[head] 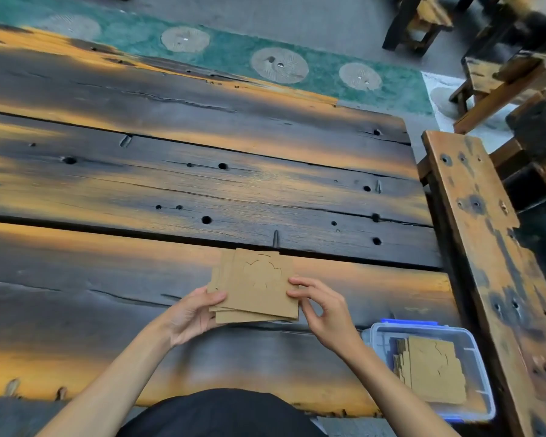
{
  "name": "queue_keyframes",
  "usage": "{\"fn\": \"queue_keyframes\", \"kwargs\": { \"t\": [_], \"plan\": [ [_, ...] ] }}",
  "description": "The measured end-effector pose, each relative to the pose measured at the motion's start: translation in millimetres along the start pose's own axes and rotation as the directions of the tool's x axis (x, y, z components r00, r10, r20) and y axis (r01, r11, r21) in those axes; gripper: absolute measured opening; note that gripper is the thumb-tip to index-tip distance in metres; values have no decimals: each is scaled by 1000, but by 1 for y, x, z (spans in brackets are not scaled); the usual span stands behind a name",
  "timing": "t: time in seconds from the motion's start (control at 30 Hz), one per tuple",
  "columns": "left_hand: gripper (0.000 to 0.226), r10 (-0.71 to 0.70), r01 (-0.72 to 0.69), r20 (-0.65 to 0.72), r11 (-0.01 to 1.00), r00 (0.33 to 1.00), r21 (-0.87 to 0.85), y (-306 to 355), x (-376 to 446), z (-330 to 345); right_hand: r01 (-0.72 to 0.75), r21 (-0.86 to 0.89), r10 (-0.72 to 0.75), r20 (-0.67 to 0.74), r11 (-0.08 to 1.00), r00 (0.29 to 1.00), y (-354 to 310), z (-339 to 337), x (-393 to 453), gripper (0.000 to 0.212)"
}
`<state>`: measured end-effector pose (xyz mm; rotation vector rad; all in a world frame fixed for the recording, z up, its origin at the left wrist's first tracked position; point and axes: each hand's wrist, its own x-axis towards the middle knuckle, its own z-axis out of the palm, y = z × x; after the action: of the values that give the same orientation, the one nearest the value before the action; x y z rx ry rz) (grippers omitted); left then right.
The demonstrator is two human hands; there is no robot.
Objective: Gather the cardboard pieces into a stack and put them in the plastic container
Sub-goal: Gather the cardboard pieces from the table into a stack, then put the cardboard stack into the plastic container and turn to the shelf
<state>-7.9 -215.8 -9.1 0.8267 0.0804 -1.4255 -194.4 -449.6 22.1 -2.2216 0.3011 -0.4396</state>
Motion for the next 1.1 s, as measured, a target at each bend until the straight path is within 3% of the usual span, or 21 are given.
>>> {"fn": "queue_keyframes", "kwargs": {
  "t": [0.1, 0.2, 0.3, 0.43, 0.5, 0.63, 0.93, 1.1],
  "plan": [
    [64, -5, 8, -37, 995, 999, 97, -7, 3, 16, -87, 21, 87, 8, 996, 996, -3, -9, -19, 45],
    [60, -20, 31, -64, 983, 998, 183, -17, 8, 32, -252, 148, 259, -30, 956, 966, -3, -19, -36, 43],
    [53, -54, 67, -61, 967, 997, 244, -29, 20, 51, -409, 303, 451, -80, 861, 889, 2, -33, -52, 31],
    [50, -99, 101, -22, 949, 995, 297, -44, 37, 77, -561, 447, 637, -27, 697, 770, 12, -56, -63, 51],
    [49, -125, 120, -7, 932, 992, 342, -53, 49, 97, -595, 511, 690, 7, 620, 724, 18, -74, -74, 50],
    [45, -187, 167, 5, 889, 982, 427, -86, 80, 144, -635, 532, 770, -54, 561, 635, 38, -112, -106, 33],
    [32, -194, 241, -144, 739, 970, 629, -170, 132, 213, -774, 356, 850, -153, 524, 505, 97, -179, -171, 41],
    [23, -134, 240, -204, 671, 970, 701, -208, 159, 242, -827, 238, 859, -185, 510, 477, 127, -209, -192, 44]
  ]
}}
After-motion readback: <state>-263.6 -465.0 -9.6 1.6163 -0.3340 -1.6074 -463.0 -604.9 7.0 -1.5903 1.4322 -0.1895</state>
